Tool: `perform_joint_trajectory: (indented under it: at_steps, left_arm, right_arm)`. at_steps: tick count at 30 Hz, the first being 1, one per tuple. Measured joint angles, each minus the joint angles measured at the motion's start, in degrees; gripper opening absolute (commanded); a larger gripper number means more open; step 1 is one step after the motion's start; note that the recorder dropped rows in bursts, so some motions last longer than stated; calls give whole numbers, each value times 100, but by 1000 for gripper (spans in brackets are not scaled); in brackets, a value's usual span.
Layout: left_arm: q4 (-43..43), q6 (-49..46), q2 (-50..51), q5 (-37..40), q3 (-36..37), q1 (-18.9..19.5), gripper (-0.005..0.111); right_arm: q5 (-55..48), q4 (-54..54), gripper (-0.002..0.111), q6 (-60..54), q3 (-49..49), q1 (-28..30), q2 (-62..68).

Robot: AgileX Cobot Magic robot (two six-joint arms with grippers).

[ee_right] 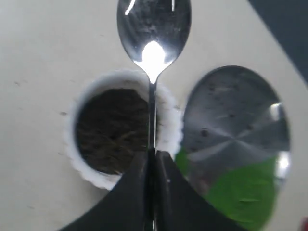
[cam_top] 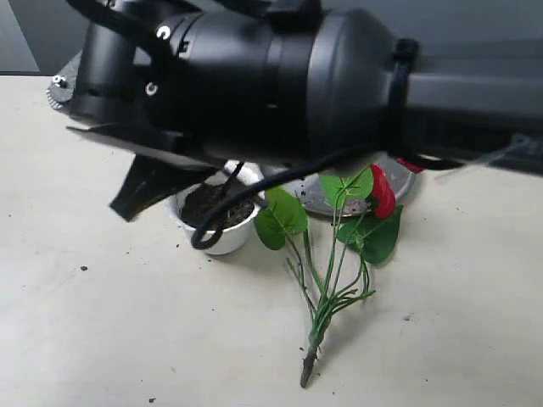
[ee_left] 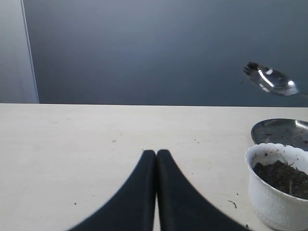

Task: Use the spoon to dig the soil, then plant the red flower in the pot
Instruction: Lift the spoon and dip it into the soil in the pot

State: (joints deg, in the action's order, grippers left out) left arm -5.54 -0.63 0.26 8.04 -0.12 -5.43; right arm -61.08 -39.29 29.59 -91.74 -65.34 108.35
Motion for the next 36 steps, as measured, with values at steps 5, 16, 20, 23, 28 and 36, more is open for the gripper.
perform_joint_trajectory:
  at_steps: [5,16,20,23,28,36]
  left_arm:
    - [0,0,0,0,0,0,1]
    - [0,0,0,0,0,0,1]
    - [0,0,0,0,0,0,1]
    - [0,0,0,0,0,0,1]
    - [0,0,0,0,0,0,1]
    - [0,0,0,0,0,0,1]
  right_arm:
    - [-818,-316,-1,-2278,0,0,-48]
    - [-864,-1037,-1,-5027,51,36,222]
    - [-863,-1392,-1,-5723,51,193,234]
    - [-863,-1445,-1,-6068,51,351,234]
    - [-863,-1490,-1,-6578,51,509,244]
    - [-874,-1525,-1,-6980,51,509,624]
